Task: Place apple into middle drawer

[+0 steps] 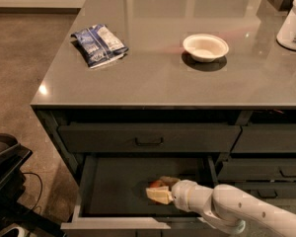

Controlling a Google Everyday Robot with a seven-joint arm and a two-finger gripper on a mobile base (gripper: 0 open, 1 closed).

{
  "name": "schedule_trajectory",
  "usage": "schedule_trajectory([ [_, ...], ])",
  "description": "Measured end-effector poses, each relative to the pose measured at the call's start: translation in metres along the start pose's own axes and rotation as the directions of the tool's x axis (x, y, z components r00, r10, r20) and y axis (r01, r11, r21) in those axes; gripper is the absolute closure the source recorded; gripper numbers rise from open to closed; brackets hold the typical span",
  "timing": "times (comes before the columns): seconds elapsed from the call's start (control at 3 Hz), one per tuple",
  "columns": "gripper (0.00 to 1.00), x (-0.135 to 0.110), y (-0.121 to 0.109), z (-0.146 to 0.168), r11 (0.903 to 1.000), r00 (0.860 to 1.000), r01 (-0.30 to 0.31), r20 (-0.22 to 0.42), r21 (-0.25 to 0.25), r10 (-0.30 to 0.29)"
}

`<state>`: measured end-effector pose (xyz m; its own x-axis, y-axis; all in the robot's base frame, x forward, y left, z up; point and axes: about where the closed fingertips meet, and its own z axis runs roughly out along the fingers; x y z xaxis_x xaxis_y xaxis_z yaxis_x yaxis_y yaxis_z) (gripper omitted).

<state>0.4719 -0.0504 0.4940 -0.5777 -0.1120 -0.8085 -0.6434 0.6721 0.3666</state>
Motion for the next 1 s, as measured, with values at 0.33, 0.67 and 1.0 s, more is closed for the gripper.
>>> schedule_trajectory([
  [0.33, 1.00, 0.014, -0.010, 0.022, 0.9998, 0.999, 0.007, -0.050, 0.018, -0.006],
  [0.67, 1.00, 0.030, -0.014, 0.035, 0.9996, 0.996, 0.002, -0.094, 0.028, 0.001],
  [1.0, 0.81, 0.030, -0.014, 0.036, 0.9996, 0.995, 0.003, -0.096, 0.027, 0.000],
])
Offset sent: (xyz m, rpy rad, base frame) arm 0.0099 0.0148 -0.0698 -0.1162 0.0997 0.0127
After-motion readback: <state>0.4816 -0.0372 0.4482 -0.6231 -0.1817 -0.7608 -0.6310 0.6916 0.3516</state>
